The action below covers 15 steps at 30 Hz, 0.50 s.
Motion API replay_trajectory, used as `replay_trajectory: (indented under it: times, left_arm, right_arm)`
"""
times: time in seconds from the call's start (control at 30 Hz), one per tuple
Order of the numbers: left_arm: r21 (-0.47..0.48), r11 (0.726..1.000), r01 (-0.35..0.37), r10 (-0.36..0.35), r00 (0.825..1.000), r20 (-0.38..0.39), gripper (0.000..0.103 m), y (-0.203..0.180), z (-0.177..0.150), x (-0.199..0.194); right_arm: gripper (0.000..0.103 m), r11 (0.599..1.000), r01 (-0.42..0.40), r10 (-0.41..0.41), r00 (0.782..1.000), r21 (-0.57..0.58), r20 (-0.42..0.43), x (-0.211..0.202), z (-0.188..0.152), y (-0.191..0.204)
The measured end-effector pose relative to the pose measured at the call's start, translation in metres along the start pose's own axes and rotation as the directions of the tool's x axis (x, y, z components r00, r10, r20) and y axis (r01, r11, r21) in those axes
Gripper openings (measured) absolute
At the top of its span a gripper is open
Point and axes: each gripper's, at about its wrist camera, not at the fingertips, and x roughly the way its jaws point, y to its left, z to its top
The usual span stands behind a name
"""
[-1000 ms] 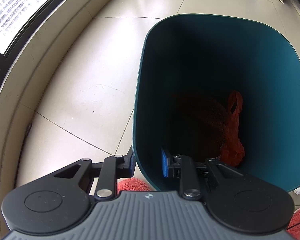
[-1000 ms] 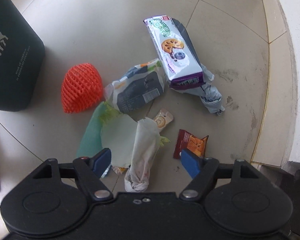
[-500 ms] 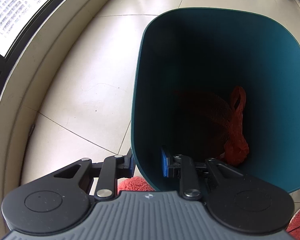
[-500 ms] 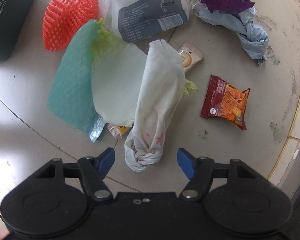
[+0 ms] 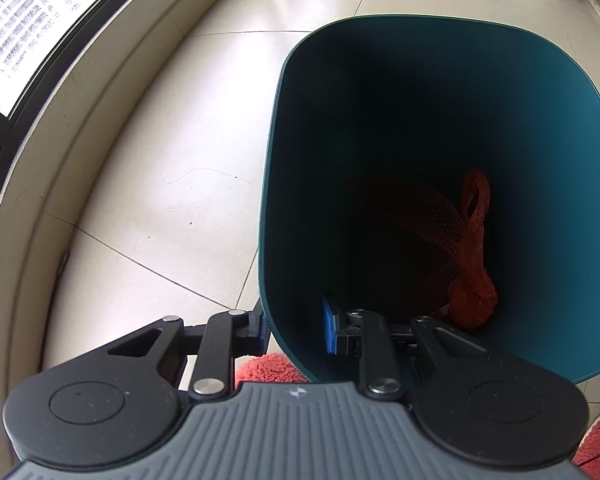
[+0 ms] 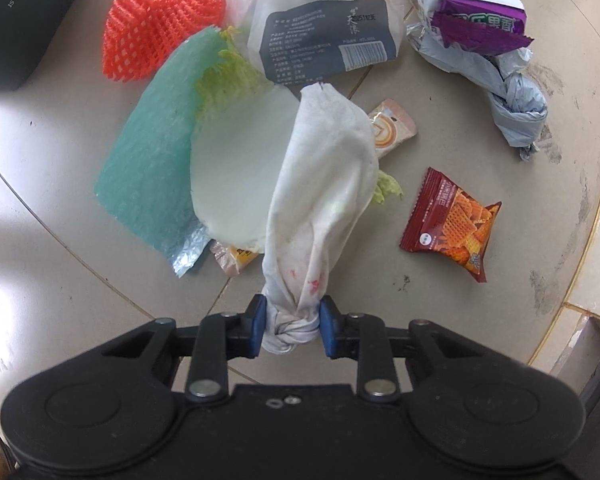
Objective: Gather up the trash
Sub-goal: 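Carry the white tissue bundle into the green bin and release it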
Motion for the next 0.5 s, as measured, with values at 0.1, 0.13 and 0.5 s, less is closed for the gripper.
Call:
replay_trajectory:
  times: [0.1, 0.13, 0.5]
  left_arm:
    - [-0.011, 1.0, 0.011, -0.011, 1.0, -0.004, 0.024, 0.003, 0.001, 0.0]
    - [-0.018, 1.0, 0.016, -0.016, 1.0, -0.007, 0.024, 0.005, 0.001, 0.0]
    - [-0.028, 0.999, 0.027, -0.027, 1.0, 0.006, 0.024, 0.013, 0.0, -0.004]
  right_arm:
    - [0.025, 1.0, 0.01, -0.01, 1.0, 0.004, 0.014, -0.02, -0.001, -0.001]
    - [0.025, 1.0, 0.005, -0.005, 1.0, 0.002, 0.024, -0.029, -0.001, -0.001]
    - [0.025, 0.995, -0.092, 0.102, 0.94, -0.046, 0.326, -0.19, 0.02, 0.021]
